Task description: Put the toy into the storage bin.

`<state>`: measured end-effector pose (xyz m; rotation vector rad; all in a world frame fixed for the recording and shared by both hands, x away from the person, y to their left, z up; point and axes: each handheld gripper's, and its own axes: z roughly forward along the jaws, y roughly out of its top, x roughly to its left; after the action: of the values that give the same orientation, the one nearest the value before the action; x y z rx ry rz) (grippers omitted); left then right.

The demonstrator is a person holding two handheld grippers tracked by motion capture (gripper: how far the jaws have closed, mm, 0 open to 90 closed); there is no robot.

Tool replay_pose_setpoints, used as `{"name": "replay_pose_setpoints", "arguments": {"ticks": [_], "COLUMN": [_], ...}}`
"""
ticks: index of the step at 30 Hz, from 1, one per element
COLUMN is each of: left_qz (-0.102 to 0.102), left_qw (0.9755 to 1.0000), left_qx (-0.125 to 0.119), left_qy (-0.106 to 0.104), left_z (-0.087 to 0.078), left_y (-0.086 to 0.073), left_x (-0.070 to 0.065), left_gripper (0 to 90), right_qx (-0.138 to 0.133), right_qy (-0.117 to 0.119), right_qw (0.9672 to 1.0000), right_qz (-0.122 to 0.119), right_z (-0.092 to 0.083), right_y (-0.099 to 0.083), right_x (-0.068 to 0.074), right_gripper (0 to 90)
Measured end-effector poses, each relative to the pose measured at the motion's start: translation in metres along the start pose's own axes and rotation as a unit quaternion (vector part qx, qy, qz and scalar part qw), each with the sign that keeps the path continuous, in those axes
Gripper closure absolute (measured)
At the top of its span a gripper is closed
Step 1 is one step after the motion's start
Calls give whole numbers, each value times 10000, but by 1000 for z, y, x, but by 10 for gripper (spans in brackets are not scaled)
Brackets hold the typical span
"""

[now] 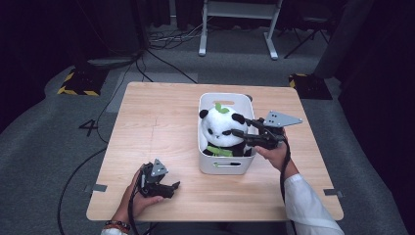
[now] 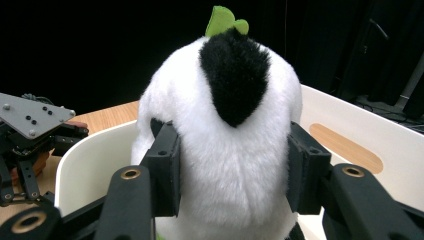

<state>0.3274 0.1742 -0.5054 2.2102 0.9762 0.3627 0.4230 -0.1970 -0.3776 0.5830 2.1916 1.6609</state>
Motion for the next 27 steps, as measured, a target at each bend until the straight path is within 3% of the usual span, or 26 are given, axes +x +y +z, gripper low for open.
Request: {"name": "replay_pose_setpoints", "arguments": {"ticks": [16,27], "left_qz": [-1,-1], "left_qw": [10000,10000], "left_qx": [-1,0], "left_qy": [-3,0], "left_z": [0,0], "left_y": [0,0], "left_x": [0,0], "left_gripper": [158,158], "right_qx": [6,112], "right_qy": [77,142], "right_qw": [9999,9998], "right_qz": [83,-24], "right_z": [-8,-14], "right_y": [-8,-10], "right_x": [-6,-5], "right_gripper": [473,444]}}
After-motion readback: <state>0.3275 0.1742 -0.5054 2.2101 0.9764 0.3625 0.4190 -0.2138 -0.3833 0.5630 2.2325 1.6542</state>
